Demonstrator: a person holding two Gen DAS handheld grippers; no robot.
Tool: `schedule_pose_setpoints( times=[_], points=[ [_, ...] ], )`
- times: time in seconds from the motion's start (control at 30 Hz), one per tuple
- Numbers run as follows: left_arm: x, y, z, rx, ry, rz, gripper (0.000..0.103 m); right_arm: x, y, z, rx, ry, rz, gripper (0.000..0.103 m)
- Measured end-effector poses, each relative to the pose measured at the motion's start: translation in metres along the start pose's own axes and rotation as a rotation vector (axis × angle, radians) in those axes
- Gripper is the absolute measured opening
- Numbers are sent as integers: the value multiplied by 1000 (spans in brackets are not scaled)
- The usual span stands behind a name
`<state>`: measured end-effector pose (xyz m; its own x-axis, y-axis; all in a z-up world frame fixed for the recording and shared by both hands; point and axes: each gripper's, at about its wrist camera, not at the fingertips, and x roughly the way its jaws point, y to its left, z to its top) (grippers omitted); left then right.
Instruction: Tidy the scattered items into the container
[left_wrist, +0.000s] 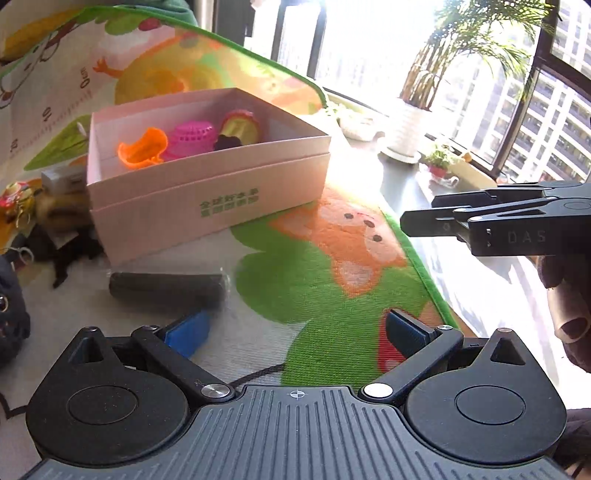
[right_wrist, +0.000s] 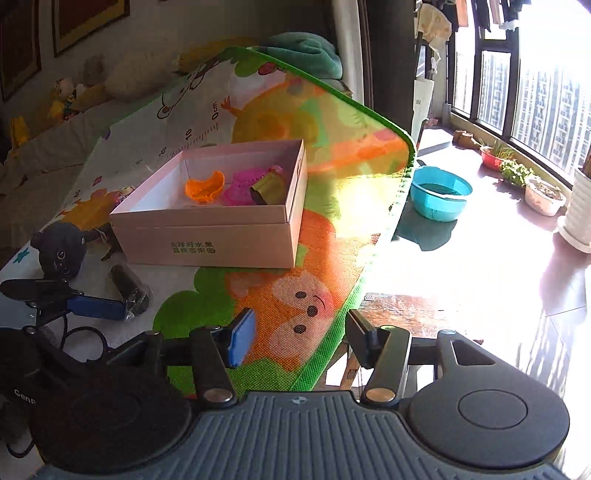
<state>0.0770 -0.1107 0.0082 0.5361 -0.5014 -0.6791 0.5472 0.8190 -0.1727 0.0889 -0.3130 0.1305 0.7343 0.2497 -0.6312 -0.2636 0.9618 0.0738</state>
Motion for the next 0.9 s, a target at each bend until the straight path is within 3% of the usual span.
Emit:
schedule_pose_setpoints(
  times=[0.1,0.27,0.37,0.53,0.63,0.7,0.83,0.9],
  points=[
    [-4,-13,-2,45,-7,-19,103,-2,-5,3,28,-22,-21,63],
    [-28,-2,-20,75,10,200,103,8,23,-1,-8,-1,29,73],
    [-53,22,-36,2,11,301,103,18,52,1,-30,21,77,89],
    [-91,66,-61,-168,-17,442,103,41,114,-1,-95,49,117,91],
    [-105,87,-72,-247,-26,488,103,57,139,-1,-106,80,119,91],
    [-115,99,-80,-286,-30,505,103,64,151,0,-156,76,88,85],
    [-126,107,-89,-318,-61,498,103,72,154,3,-263,78,-4,85],
    [-126,108,-89,-325,-78,494,103,70,144,4,-296,53,-102,85]
  ],
)
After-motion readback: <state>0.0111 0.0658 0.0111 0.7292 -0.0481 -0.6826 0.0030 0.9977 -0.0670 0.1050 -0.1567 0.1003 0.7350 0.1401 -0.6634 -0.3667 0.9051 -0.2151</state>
